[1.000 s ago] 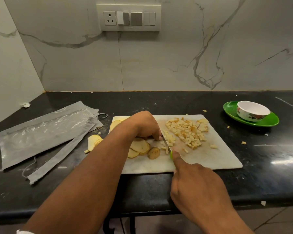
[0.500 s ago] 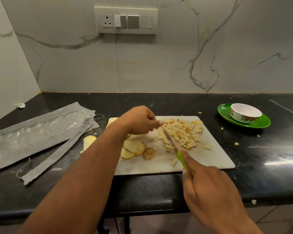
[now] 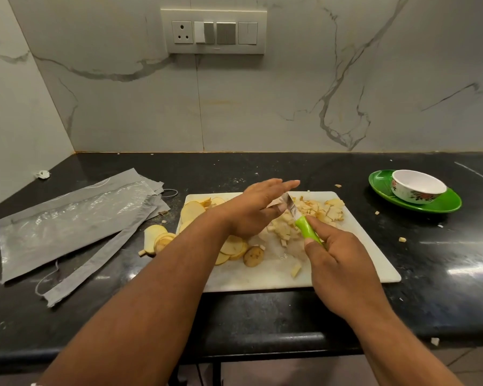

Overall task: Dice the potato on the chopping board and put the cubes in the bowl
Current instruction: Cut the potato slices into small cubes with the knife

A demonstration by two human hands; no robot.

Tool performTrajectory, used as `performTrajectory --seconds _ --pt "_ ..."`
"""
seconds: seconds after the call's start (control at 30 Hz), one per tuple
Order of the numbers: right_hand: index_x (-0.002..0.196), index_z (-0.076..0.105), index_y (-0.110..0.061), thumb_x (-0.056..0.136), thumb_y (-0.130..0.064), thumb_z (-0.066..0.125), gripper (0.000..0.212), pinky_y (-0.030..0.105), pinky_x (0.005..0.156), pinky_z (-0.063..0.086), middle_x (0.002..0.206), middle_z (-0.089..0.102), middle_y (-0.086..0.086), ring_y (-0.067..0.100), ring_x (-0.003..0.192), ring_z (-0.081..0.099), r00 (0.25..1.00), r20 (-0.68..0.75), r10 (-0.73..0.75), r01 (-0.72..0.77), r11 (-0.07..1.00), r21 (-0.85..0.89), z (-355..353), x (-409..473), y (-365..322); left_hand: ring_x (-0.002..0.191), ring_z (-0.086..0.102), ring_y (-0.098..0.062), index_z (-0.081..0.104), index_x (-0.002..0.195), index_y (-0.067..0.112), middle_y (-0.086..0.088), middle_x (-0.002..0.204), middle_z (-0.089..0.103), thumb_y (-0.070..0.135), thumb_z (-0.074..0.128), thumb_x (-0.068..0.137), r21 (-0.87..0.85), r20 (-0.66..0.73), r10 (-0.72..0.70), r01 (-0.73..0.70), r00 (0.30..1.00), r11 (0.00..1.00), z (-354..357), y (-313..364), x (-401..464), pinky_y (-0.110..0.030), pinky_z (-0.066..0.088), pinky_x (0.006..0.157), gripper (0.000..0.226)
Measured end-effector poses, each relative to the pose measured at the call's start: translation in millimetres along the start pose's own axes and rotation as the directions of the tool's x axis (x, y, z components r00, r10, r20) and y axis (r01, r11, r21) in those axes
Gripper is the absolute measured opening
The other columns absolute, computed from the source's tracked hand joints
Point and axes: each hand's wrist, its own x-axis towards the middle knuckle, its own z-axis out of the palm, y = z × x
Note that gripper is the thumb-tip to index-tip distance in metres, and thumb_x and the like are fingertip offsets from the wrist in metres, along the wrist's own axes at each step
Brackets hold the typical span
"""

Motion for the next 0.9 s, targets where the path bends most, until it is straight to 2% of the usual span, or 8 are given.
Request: performTrajectory --seconds 0.1,0.2,0.3,0.4,0.53,0.63,0.7,0.9 --pt "0.148 0.045 -0.032 0.102 -0.024 0.048 0.047 0.02 0.103 0.034 0.139 0.046 -0.027 0.001 0.128 0.045 1.0 0.012 -0.002 0.003 0.999 -0.041 -1 -5 4 0.15 0.032 -0.015 0.047 0.15 0.047 0.011 0.161 0.038 0.026 0.052 0.108 -0.058 -0.158 0.031 -0.04 0.987 0.998 -2 2 0 -0.043 0.032 0.121 0.047" --pt "0.15 0.043 -0.033 0.102 -0.024 0.048 0.049 0.024 0.112 0.033 0.147 0.046 -0.022 0.002 0.136 0.041 1.0 0.028 -0.007 0.008 1.0 -0.024 1 -9 5 0.119 0.058 -0.003 0.077 0.112 0.039 0.016 0.13 0.065 0.035 0.069 0.098 -0.136 -0.289 0.064 -0.107 0.955 0.985 -6 1 -1 -0.034 0.052 0.102 0.016" --pt "0.148 0.047 -0.032 0.102 -0.024 0.048 0.046 0.019 0.104 0.031 0.144 0.049 -0.019 -0.006 0.124 0.039 0.998 0.003 0.066 -0.066 0.996 0.062 0 -6 3 0.093 0.068 -0.007 0.082 0.097 0.031 0.017 0.095 0.075 0.035 0.076 0.092 -0.146 -0.29 0.063 -0.109 0.955 0.983 -5 4 -2 -0.032 0.059 0.084 0.008" --pt "0.147 0.048 -0.032 0.102 -0.023 0.048 0.046 0.017 0.09 0.037 0.123 0.062 -0.016 -0.005 0.107 0.048 0.992 -0.015 0.125 -0.122 0.981 0.149 -5 -3 -1 0.083 0.07 -0.015 0.082 0.097 0.028 0.012 0.085 0.077 0.037 0.076 0.092 -0.124 -0.255 0.016 -0.049 0.967 0.991 -6 4 -2 -0.037 0.062 0.079 0.012" --pt "0.152 0.039 -0.035 0.103 -0.031 0.043 0.05 0.03 0.098 0.044 0.133 0.063 -0.008 0.01 0.115 0.056 0.999 0.037 -0.007 0.015 0.981 -0.193 -10 -18 -6 0.061 0.06 -0.017 0.079 0.083 0.026 0.003 0.067 0.07 0.044 0.07 0.095 -0.16 -0.371 -0.015 -0.048 0.928 0.986 -8 0 -3 -0.034 0.054 0.059 0.023" --pt "0.157 0.022 -0.038 0.102 -0.04 0.033 0.056 0.037 0.083 0.049 0.101 0.067 -0.004 0.013 0.088 0.059 0.974 0.198 -0.106 0.179 0.9 -0.398 0 -39 -14 0.07 0.067 -0.029 0.08 0.083 0.018 -0.009 0.074 0.073 0.054 0.063 0.097 -0.208 -0.494 -0.049 -0.063 0.868 0.976 -10 -3 0 -0.046 0.06 0.065 0.042" --pt "0.158 0.011 -0.038 0.102 -0.041 0.029 0.058 0.038 0.079 0.048 0.097 0.062 -0.003 0.016 0.086 0.056 0.955 0.285 -0.082 0.213 0.859 -0.466 7 -47 -15 0.074 0.069 -0.03 0.08 0.084 0.016 -0.01 0.076 0.074 0.057 0.06 0.096 -0.216 -0.482 -0.059 -0.054 0.874 0.975 -8 -3 1 -0.049 0.061 0.069 0.048" --pt "0.158 0.009 -0.041 0.101 -0.039 0.026 0.059 0.037 0.07 0.043 0.087 0.055 -0.002 0.017 0.079 0.053 0.989 0.146 -0.019 0.096 0.833 -0.545 -9 -39 10 0.078 0.065 -0.003 0.08 0.098 0.029 0.018 0.082 0.072 0.052 0.069 0.093 -0.167 -0.393 -0.061 -0.005 0.918 0.986 -6 -6 1 -0.021 0.049 0.068 0.026"
